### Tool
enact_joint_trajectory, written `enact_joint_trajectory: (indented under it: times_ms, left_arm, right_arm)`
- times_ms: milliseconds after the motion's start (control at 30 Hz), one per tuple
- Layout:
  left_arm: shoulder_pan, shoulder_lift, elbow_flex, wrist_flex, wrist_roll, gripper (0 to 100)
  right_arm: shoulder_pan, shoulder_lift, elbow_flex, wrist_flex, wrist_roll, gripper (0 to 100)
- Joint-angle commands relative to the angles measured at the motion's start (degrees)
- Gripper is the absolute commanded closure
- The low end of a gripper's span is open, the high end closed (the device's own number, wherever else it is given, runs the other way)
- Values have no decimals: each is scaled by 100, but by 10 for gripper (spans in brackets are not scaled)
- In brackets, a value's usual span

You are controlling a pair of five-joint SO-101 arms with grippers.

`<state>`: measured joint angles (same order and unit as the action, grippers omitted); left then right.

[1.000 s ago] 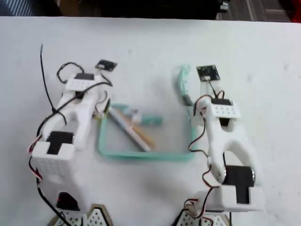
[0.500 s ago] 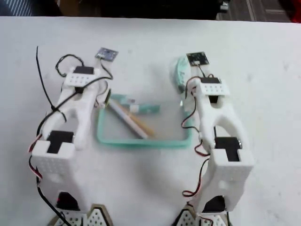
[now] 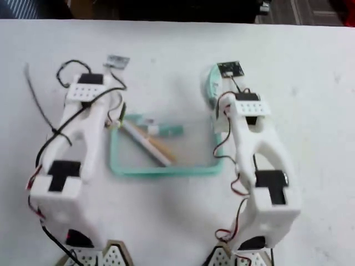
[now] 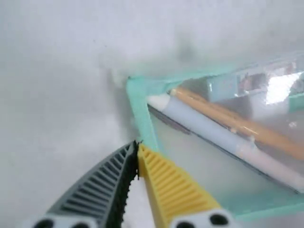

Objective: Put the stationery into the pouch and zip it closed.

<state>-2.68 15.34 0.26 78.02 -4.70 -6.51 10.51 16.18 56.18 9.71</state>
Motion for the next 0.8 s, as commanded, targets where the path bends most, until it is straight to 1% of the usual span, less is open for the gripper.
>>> enact_joint_trajectory:
  times_ms: [0,133,267,433,567,700,767]
  left_arm:
    - [-40,-1024,-176,352,88,976]
    - [-145,-1824,-176,844,114,976]
    - [-418,-2633,-176,1196,527,976]
    - [-400,-3908,-176,1521,563,976]
    - [-400,-5270,-220,1618,554,976]
    - [-400,-6730,-211,1547,536,977]
    - [-400,-7424,-211,1459,536,977]
  right_arm:
    - [-13,-1156,343,48,-53,981]
    - [13,-2264,730,207,-53,981]
    - [22,-3284,782,875,-18,981]
    - [22,-4629,730,1613,-9,981]
    - [31,-5560,273,2176,18,981]
    - [13,-6220,-677,2809,554,981]
    - [22,-6501,-1240,3134,607,981]
